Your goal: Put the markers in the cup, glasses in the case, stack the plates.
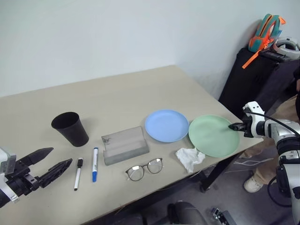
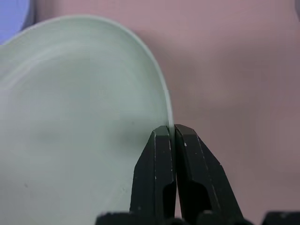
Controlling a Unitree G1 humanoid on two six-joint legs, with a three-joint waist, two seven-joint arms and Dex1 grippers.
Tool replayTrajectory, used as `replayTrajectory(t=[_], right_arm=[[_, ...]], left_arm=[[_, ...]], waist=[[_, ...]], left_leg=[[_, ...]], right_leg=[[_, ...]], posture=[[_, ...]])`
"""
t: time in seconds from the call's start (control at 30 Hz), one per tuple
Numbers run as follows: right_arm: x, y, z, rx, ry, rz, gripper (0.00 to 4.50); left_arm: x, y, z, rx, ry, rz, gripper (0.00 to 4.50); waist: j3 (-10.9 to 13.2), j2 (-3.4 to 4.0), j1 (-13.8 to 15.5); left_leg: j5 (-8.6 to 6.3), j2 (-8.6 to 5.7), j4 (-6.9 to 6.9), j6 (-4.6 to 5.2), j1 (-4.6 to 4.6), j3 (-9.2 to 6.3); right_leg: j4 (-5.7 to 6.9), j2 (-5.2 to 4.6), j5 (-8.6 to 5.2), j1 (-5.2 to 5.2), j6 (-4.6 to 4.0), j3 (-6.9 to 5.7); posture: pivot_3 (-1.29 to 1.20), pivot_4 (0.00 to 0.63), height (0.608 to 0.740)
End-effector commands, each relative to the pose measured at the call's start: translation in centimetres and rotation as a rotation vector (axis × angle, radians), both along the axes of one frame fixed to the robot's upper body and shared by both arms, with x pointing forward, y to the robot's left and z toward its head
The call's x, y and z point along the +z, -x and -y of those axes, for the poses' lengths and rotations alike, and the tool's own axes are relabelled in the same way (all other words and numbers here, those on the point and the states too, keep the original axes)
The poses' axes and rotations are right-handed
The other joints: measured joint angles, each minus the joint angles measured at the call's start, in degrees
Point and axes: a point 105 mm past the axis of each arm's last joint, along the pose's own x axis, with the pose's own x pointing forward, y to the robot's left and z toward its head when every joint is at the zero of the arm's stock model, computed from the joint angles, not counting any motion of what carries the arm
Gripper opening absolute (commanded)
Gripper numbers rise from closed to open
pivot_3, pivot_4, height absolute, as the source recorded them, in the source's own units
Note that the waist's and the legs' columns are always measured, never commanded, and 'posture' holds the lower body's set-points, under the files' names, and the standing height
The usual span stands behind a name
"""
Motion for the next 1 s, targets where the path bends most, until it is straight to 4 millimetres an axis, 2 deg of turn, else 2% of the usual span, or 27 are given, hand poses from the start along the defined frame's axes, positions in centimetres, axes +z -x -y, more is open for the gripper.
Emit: replayTrajectory(t=[0.03,0.2,0.33,0.47,0.57,0.63,0.83,1.0], right_arm=[[2.7,-1.7,0.1,-0.038,0.011,0.106,0.02],[5.3,-3.6,-0.5,-0.085,0.023,0.202,0.02],[8.7,-5.6,-0.9,-0.179,0.011,0.317,0.02],[10.5,-6.8,-3.4,-0.153,-0.015,0.360,0.02],[10.6,-7.2,-4.8,-0.131,-0.032,0.361,0.02],[10.4,-7.6,-6.6,-0.101,-0.051,0.351,0.02],[8.5,-7.8,-10.7,-0.029,-0.070,0.288,0.02],[7.1,-7.7,-12.9,-0.014,-0.088,0.230,0.02]], left_arm=[[1.3,0.0,0.2,-0.002,-0.039,0.057,4.15],[1.3,-0.1,0.3,0.002,-0.037,0.057,4.15],[1.4,-0.1,0.3,0.004,-0.039,0.059,4.15],[1.4,-0.1,0.3,0.008,-0.038,0.062,4.15],[1.3,-0.1,0.5,0.009,-0.037,0.063,4.15],[1.3,-0.1,0.6,0.011,-0.036,0.064,4.15],[1.4,0.2,0.6,0.020,-0.037,0.065,4.15],[1.4,0.5,0.6,0.028,-0.035,0.061,4.15]], waist=[[0.00,0.01,-0.01],[0.06,0.09,-0.46],[0.21,0.30,-0.75],[0.23,0.34,-1.39],[0.23,0.34,-1.41],[0.23,0.34,-1.42],[0.23,0.35,-1.47],[0.22,0.34,-1.37]], left_leg=[[0.00,0.00,0.00,0.00,-0.01,-0.01],[0.00,0.01,-0.01,0.00,-0.02,0.00],[0.00,0.01,-0.03,0.00,-0.01,-0.02],[0.12,-0.01,-0.10,0.21,-0.03,-0.04],[0.13,0.01,-0.19,0.24,-0.05,-0.04],[0.08,0.00,-0.23,0.31,-0.06,-0.02],[0.04,0.00,-0.42,0.38,-0.12,0.00],[0.04,-0.03,-0.39,0.38,-0.13,0.01]], right_leg=[[0.00,0.00,0.00,0.00,0.00,0.01],[0.00,0.01,0.00,-0.01,0.00,0.03],[0.00,0.02,0.00,-0.04,0.00,0.02],[0.02,0.04,0.00,-0.07,0.00,0.01],[0.02,0.07,0.00,-0.07,0.00,0.02],[0.02,0.07,0.00,-0.09,0.01,0.05],[0.03,0.08,0.02,-0.13,0.03,0.14],[0.02,0.06,0.02,-0.19,0.03,0.11]], posture=[[0.00,0.000,0.738],[0.00,0.000,0.738],[0.00,0.000,0.738],[0.00,0.000,0.738],[0.00,0.000,0.738],[0.00,0.000,0.738],[0.00,0.000,0.738],[0.00,0.000,0.738]])
